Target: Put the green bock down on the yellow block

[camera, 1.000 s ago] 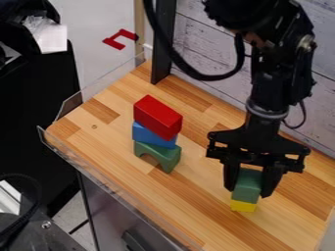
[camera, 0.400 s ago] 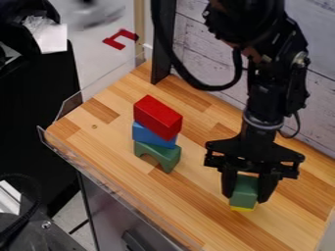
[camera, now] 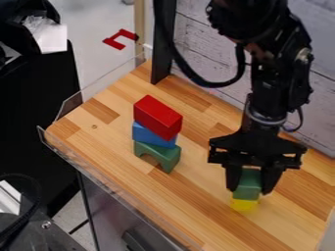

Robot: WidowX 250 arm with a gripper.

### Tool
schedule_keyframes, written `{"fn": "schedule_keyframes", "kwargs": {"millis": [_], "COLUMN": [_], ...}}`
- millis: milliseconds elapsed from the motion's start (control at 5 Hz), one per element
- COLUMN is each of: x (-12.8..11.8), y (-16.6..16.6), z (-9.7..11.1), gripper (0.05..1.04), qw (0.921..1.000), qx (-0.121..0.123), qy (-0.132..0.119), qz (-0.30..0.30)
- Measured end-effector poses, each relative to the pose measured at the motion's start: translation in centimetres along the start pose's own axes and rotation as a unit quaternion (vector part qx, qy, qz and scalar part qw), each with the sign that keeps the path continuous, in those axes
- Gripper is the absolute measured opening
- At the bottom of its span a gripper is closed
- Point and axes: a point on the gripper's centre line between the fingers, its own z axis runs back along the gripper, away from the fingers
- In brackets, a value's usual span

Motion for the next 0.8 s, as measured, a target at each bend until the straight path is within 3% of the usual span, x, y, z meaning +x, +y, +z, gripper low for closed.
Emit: {"fn": "schedule_keyframes", "kwargs": {"millis": [800], "x": [0.35], "y": [-0.43], "z": [-0.41], "gripper": [0.558], "qw": [0.9998], "qx": [0.007], "qy": [-0.002], "qz": [0.019]}}
